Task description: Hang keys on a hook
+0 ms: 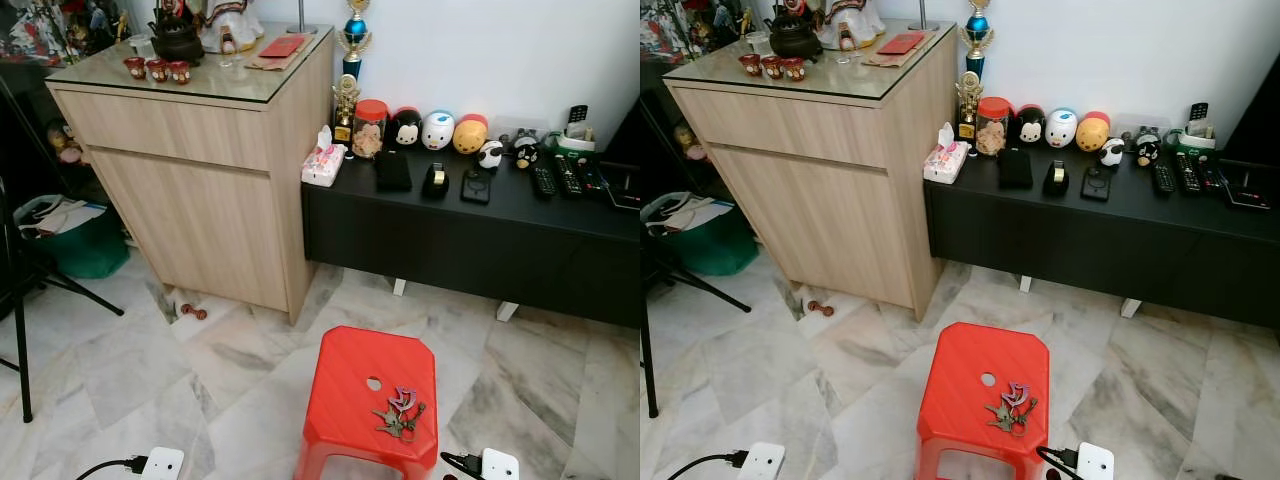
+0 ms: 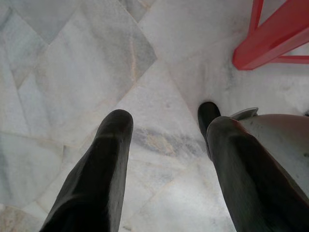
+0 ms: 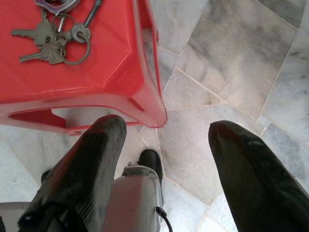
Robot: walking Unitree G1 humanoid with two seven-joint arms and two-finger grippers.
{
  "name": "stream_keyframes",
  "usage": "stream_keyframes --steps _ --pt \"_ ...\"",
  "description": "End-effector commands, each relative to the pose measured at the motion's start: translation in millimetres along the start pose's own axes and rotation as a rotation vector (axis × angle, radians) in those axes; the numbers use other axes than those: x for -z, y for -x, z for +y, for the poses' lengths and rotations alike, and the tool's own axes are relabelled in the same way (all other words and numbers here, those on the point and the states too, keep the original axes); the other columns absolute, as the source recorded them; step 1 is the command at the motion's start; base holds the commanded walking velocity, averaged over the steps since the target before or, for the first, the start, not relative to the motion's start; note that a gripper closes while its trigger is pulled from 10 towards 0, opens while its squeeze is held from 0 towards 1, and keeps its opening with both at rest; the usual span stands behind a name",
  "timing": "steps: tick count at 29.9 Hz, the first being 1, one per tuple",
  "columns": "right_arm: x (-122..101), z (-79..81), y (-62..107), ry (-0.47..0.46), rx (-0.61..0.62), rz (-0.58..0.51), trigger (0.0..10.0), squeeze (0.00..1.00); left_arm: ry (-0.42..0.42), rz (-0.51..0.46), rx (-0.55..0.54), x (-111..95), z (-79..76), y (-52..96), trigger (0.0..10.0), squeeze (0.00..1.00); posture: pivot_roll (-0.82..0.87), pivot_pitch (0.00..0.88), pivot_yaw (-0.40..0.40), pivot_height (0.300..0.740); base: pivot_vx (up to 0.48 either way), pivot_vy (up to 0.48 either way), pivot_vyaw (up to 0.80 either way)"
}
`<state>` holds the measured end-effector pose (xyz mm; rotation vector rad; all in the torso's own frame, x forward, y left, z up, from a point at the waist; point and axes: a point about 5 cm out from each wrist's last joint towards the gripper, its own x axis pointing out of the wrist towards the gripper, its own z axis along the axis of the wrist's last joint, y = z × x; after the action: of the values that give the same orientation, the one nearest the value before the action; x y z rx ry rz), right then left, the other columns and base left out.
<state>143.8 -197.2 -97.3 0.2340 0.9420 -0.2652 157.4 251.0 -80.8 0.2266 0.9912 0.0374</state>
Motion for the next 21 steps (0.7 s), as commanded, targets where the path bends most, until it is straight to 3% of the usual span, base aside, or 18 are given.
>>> stream_keyframes --steps 1,21 --pt "-0.5 0.6 -0.1 -0.015 0.004 -0.003 10.0 0.00 -0.009 0.015 0.002 3.7 2.5 0.9 10.0 0.00 0.06 0.000 0.001 0.740 0.000 0.281 0.00" --pt "-1.5 1.5 -0.5 -0.013 -0.003 -0.004 10.0 0.00 0.000 0.013 -0.003 3.0 2.7 0.8 10.0 0.00 0.07 0.000 -0.002 0.740 0.000 0.283 0.00"
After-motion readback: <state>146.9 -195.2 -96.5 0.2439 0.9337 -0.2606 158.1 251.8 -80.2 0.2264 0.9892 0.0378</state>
